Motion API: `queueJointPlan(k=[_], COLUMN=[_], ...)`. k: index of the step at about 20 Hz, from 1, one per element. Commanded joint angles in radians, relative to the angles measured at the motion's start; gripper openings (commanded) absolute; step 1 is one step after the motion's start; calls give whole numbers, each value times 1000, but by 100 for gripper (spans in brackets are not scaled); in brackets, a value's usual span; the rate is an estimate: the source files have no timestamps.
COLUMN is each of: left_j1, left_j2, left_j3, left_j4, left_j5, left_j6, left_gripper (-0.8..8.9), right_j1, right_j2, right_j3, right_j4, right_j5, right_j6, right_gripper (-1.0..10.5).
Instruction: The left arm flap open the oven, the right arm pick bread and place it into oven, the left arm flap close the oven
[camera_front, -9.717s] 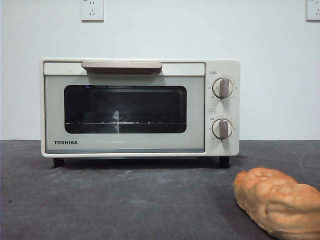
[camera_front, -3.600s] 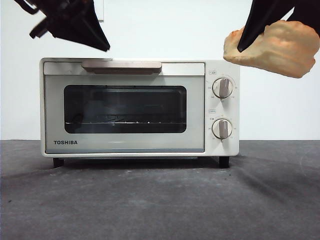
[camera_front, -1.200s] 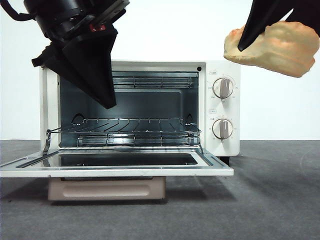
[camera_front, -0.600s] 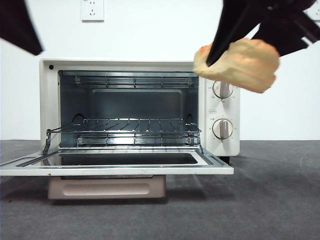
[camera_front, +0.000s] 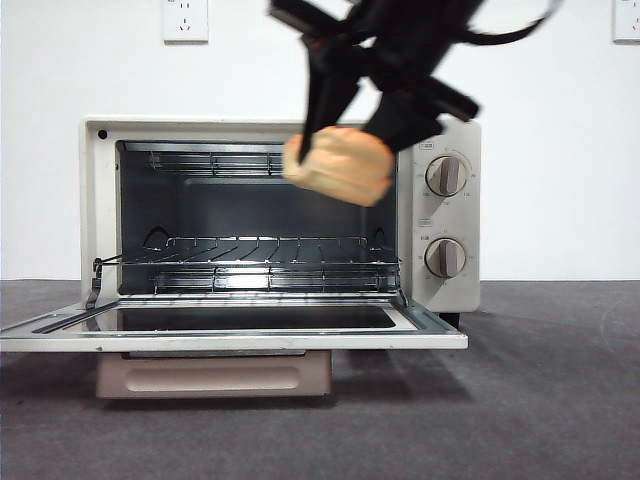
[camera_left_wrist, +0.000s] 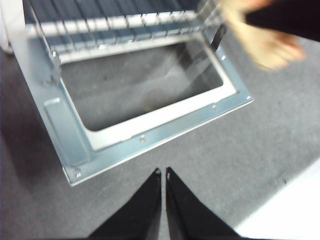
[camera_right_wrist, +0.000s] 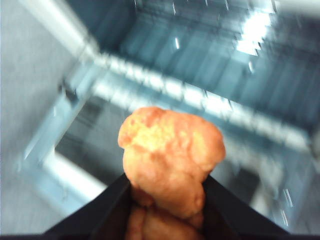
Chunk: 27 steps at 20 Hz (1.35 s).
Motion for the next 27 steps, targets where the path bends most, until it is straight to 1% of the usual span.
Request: queueJointPlan(k=[1, 4, 5, 11, 13, 15, 19, 22, 25, 27], left_j1=[-1, -1, -1, -1, -1, -1, -1, -1, -1, -1], left_j2=[-11, -21, -21, -21, -21, -21, -21, -21, -21, -21], left_j3=[6, 6, 6, 6, 6, 6, 6, 6, 6, 6], left_j4=[5, -4, -6, -7, -7, -8, -7, -6, -6, -6], left_j5=[6, 6, 6, 6, 6, 6, 6, 6, 6, 5], left_j6=[-1, -1, -1, 0, 0, 0, 1, 1, 1, 1], left_gripper=[16, 16, 16, 16, 16, 16, 16, 16, 16, 16], right_j1=[8, 8, 8, -6, -15, -28, -38, -38, -37, -35], right_j2=[108, 205, 227, 271, 281, 290, 307, 307, 307, 306], right_j3=[81, 141, 154, 157, 157, 157, 157, 157, 157, 157], right_j4=[12, 59, 72, 182, 211, 216, 212, 210, 205, 192], right_j5=[32, 61, 90, 208, 230, 233, 232, 233, 228, 229], right_j6=[-12, 12, 25, 83, 86, 91, 92, 92, 92, 92], right_gripper=[162, 163, 163, 182, 182, 184, 288, 307, 394, 405])
